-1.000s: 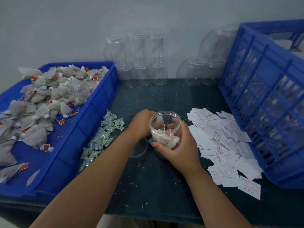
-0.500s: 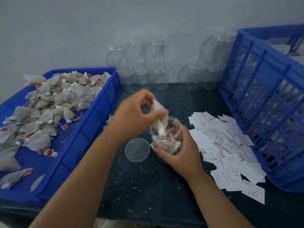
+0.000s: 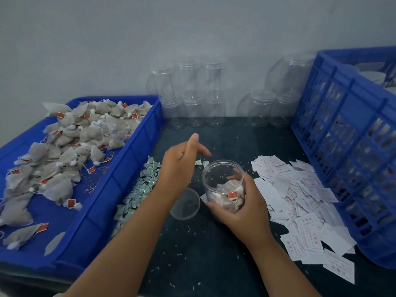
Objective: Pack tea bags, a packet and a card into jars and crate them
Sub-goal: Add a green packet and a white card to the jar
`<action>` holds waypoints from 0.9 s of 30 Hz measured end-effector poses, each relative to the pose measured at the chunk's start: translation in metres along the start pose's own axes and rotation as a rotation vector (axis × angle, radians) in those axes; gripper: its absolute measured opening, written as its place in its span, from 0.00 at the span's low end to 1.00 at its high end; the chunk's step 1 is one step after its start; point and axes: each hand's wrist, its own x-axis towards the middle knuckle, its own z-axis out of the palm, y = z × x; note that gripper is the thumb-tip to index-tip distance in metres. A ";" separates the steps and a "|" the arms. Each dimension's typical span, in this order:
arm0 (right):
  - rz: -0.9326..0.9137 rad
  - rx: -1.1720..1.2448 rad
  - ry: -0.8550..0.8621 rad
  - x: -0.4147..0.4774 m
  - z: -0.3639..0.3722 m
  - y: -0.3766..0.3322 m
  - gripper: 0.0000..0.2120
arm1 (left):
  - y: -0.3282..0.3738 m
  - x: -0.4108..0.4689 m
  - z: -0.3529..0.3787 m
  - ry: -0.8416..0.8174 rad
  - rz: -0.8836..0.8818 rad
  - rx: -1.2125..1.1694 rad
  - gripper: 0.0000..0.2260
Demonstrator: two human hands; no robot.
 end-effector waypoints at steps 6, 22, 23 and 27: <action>0.034 0.007 0.019 0.006 0.003 0.002 0.38 | -0.057 0.037 0.034 -0.312 -0.060 0.599 0.07; 0.023 0.009 0.055 0.012 0.004 0.010 0.36 | -0.020 0.030 0.021 0.072 -0.058 -0.003 0.07; 0.024 0.008 0.054 0.012 0.004 0.009 0.36 | -0.008 0.027 0.012 0.067 -0.034 -0.112 0.06; 0.010 0.021 0.048 0.009 0.000 0.006 0.39 | 0.028 0.003 -0.019 -0.144 0.143 -0.215 0.03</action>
